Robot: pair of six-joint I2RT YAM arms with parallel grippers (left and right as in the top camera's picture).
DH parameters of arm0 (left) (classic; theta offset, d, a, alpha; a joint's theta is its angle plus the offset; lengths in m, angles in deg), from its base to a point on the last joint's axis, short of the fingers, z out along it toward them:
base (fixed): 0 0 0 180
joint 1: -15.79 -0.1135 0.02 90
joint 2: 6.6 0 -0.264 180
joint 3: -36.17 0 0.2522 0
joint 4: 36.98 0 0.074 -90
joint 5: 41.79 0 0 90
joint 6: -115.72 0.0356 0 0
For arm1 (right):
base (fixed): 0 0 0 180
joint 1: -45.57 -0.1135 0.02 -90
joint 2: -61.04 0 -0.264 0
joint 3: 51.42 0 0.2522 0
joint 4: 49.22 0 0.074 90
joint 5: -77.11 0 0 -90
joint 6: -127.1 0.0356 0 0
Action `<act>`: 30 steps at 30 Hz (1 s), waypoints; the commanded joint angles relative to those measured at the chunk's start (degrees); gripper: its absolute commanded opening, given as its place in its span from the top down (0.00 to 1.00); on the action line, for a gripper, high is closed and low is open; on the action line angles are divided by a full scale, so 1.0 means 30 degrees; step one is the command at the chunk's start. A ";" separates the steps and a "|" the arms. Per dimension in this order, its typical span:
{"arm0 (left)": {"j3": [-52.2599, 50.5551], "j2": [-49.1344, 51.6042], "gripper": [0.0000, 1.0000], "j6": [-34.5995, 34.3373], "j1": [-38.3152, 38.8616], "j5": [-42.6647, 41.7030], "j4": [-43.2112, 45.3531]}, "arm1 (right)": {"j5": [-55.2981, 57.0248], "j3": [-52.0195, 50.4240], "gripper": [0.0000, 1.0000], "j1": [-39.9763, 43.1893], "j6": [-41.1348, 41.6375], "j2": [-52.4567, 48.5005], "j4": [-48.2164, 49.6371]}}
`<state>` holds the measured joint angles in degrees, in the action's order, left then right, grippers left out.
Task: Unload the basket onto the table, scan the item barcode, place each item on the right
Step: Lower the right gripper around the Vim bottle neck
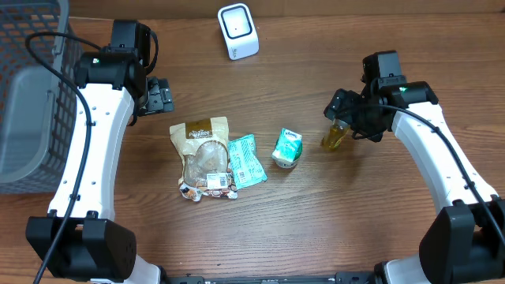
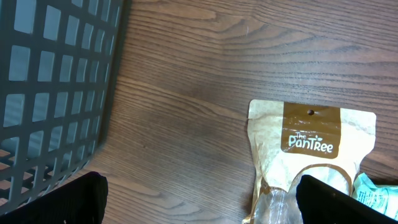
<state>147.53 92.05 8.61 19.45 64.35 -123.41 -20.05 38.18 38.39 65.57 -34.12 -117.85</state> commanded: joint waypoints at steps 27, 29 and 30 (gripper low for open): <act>0.0262 0.0087 0.00 0.0131 -0.0087 0.0248 0.0015 | -0.0138 -0.0291 0.05 -0.0095 -0.0131 -0.0080 0.0211; 0.0262 0.0087 0.00 0.0131 -0.0087 0.0248 0.0015 | -0.0138 -0.0291 0.07 -0.0095 -0.0138 -0.0080 0.0211; 0.0262 0.0087 0.00 0.0131 -0.0087 0.0248 0.0015 | -0.0138 -0.0291 0.08 -0.0095 -0.0131 -0.0080 0.0197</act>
<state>147.53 92.05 8.59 19.45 64.33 -123.41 -20.18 37.89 38.39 65.37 -34.12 -117.55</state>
